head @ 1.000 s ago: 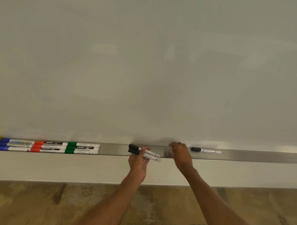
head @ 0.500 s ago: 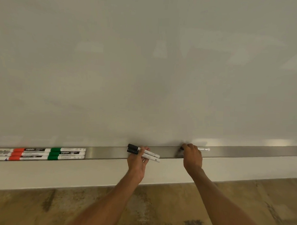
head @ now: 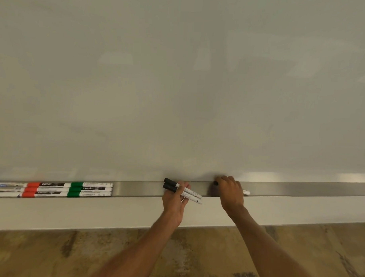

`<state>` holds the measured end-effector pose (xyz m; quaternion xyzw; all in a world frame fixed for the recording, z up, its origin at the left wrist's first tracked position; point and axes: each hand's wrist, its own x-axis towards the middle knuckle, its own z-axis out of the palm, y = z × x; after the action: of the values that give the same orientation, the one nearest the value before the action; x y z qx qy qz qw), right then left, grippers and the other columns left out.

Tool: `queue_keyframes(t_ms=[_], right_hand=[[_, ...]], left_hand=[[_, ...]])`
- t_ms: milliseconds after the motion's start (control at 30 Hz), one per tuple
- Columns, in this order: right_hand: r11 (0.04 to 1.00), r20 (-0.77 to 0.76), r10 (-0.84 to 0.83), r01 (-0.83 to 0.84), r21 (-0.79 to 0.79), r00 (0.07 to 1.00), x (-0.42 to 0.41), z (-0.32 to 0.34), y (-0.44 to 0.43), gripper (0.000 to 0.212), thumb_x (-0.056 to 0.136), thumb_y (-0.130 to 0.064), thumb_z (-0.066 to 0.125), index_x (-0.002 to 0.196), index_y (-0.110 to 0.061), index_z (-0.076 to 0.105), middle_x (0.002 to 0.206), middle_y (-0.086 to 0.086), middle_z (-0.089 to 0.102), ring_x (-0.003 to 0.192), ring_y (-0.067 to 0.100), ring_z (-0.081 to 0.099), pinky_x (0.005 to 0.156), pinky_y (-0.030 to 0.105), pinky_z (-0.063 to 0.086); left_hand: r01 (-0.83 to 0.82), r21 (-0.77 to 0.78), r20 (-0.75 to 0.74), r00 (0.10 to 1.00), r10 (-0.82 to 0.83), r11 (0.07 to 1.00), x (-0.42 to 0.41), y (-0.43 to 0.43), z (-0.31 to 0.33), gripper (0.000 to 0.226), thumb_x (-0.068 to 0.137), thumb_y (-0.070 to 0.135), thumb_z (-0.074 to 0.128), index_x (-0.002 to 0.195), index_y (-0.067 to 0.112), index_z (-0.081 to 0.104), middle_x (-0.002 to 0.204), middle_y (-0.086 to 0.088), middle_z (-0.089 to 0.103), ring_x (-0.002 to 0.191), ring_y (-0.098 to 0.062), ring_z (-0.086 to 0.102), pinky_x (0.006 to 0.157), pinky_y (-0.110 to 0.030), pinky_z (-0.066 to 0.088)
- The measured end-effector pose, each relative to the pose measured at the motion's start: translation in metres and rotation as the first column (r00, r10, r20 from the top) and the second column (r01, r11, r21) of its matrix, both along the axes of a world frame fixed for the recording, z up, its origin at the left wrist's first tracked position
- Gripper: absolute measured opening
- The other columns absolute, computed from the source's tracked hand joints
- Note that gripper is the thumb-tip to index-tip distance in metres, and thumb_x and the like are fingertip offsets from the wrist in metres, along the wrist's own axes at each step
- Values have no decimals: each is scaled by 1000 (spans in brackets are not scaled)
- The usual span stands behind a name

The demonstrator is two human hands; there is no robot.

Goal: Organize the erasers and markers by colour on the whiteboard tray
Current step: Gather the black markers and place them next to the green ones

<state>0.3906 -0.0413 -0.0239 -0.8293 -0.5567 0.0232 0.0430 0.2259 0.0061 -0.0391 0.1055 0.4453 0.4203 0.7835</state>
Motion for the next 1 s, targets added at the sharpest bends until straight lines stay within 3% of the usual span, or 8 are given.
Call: queue_keyframes(t_ms=[167, 300, 500, 867, 1000], right_hand=[[977, -92, 154, -137, 163, 984, -42, 20, 19, 16, 85, -12, 63, 100, -13, 59, 94, 8, 71, 88, 28, 62, 74, 38, 51], [961, -173, 227, -192, 198, 958, -66, 29, 31, 20, 85, -17, 63, 104, -15, 60, 96, 8, 69, 90, 27, 61, 70, 36, 52], [970, -296, 208, -156, 188, 932, -90, 32, 43, 22, 91, -14, 52, 110, -17, 62, 97, 9, 68, 90, 27, 62, 73, 35, 51], [969, -384, 198, -120, 217, 902, -124, 23, 51, 26, 94, -15, 45, 111, -19, 65, 95, 11, 68, 89, 26, 62, 75, 34, 51], [969, -518, 181, -62, 239, 836, -131, 19, 56, 23, 94, -18, 47, 108, -19, 65, 101, 9, 71, 92, 25, 65, 82, 37, 53]], left_hand=[[55, 22, -20, 998, -54, 998, 6, -3, 3, 35, 83, 1, 65, 116, 0, 57, 107, -18, 66, 97, -26, 65, 71, -32, 56], [80, 40, -25, 997, -79, 996, 7, -5, 7, 32, 83, -1, 64, 114, 2, 58, 101, -13, 67, 95, -25, 64, 75, -34, 53], [94, 63, -83, 993, -89, 994, 0, -6, 13, 28, 86, -4, 59, 114, -1, 57, 104, -14, 67, 107, -32, 61, 71, -31, 52], [20, 32, -175, 984, -14, 999, -29, 1, 15, 23, 86, -6, 60, 108, 0, 60, 89, -10, 66, 83, -23, 61, 63, -30, 50], [-26, 43, -115, 993, 31, 999, -41, 3, 15, 23, 86, -5, 60, 108, 1, 60, 90, -11, 66, 87, -26, 61, 66, -33, 51]])
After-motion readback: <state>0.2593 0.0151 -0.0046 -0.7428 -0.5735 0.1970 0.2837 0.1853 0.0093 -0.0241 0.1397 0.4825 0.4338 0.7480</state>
